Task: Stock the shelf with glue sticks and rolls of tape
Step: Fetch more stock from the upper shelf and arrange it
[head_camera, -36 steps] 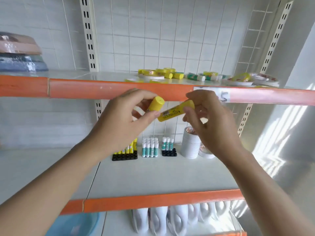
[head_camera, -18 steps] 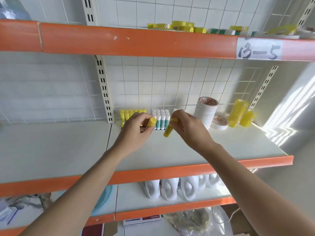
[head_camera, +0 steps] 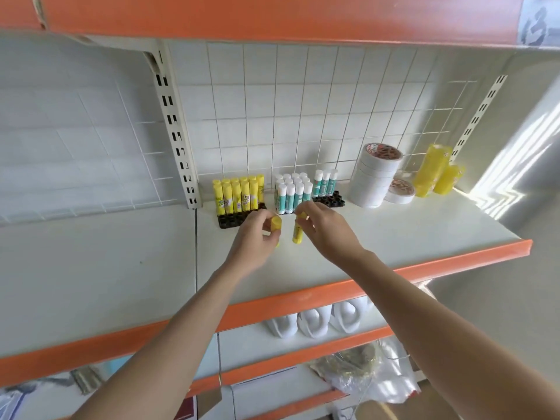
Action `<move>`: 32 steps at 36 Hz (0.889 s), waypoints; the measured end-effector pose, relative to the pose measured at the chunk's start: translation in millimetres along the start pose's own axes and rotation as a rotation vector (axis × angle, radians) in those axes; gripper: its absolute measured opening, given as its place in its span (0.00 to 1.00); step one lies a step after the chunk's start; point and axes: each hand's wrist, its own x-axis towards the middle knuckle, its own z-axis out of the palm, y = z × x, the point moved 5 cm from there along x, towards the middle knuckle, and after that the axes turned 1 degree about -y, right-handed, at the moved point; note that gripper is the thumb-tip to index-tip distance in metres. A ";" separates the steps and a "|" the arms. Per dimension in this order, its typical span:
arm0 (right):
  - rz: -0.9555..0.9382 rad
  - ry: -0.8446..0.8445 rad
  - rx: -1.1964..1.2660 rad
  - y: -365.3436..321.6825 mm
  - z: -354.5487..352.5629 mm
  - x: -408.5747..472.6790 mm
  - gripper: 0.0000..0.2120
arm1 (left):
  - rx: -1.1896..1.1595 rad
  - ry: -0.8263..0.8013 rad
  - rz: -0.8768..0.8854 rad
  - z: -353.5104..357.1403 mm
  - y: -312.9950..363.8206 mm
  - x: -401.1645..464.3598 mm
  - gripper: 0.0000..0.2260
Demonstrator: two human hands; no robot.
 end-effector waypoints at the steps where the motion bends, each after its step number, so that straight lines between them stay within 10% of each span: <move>1: 0.007 0.001 0.002 1.3 2.3 1.9 0.08 | -0.007 0.001 0.000 1.9 -2.0 1.9 0.08; 32: 0.040 -0.007 0.118 26.4 27.4 16.6 0.08 | 0.176 -0.045 -0.133 16.1 -35.2 -4.7 0.11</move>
